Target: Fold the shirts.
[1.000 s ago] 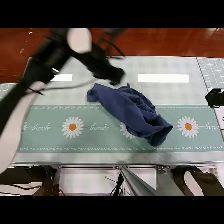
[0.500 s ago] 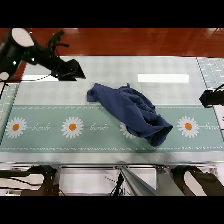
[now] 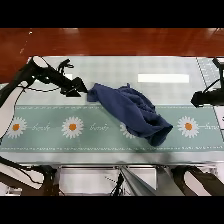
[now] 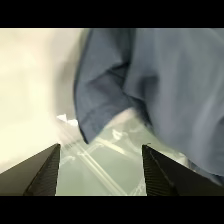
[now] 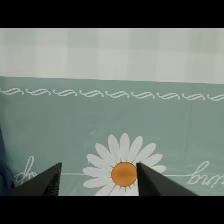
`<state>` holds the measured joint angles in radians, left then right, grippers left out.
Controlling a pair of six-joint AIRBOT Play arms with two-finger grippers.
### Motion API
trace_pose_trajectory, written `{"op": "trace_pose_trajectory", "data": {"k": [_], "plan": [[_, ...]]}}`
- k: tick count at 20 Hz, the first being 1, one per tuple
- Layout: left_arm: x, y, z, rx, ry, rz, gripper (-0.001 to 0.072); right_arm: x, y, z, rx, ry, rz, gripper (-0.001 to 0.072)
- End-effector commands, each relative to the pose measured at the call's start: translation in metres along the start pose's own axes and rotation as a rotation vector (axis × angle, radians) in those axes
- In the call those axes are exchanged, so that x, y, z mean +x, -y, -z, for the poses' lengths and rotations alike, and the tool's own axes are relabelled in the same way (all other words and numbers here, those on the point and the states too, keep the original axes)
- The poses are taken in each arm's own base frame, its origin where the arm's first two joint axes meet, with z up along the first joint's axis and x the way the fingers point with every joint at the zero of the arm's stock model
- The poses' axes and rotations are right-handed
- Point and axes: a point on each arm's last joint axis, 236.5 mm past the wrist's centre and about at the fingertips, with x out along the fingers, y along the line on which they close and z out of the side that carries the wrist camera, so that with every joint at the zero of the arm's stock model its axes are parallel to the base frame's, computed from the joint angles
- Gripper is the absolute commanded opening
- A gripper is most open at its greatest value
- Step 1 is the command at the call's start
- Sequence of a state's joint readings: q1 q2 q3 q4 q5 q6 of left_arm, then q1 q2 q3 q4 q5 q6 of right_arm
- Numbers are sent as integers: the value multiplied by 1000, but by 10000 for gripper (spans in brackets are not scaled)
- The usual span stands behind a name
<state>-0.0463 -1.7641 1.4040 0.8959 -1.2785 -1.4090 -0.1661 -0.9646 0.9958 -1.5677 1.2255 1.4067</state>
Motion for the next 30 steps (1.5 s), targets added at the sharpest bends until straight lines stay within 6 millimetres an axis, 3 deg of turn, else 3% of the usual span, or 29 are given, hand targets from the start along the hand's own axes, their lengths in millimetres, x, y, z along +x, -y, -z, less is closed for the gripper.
{"op": "trace_pose_trajectory", "data": {"k": [1, 5, 6, 8, 9, 12, 16, 18, 20, 23, 27, 30], "plan": [[22, -13, -4, -29, -12, 3, 604, 5, -8, 0, 15, -11, -34, 558], [42, 4, -12, -78, -2, 113, 588, 5, -12, 0, 25, -9, -51, 559], [47, 9, -14, -92, 0, 137, 538, 5, -12, 0, 25, -9, -51, 558], [53, 12, -16, -108, 2, 158, 160, 5, -12, 0, 26, -10, -51, 558], [55, 11, -17, -111, 4, 156, 33, 5, -12, 0, 26, -9, -51, 558], [49, 5, -21, -118, 20, 154, 19, 5, -8, 1, 22, -12, -46, 538], [29, 8, -20, -81, 29, 169, 19, 8, 1, 23, 219, -56, -201, 537], [20, 14, -22, -43, 51, 171, 19, 14, -18, 44, 346, -96, -383, 537], [16, 18, -22, -31, 57, 173, 19, 16, -58, 53, 408, -83, -583, 561], [15, 21, -18, -26, 44, 177, 19, 25, -104, 105, 395, -210, -704, 617], [16, 24, -12, -21, 17, 183, 19, 52, -114, 164, 410, -318, -655, 616], [16, 24, -11, -21, 14, 184, 19, 62, -109, 161, 474, -299, -619, 603]]}}
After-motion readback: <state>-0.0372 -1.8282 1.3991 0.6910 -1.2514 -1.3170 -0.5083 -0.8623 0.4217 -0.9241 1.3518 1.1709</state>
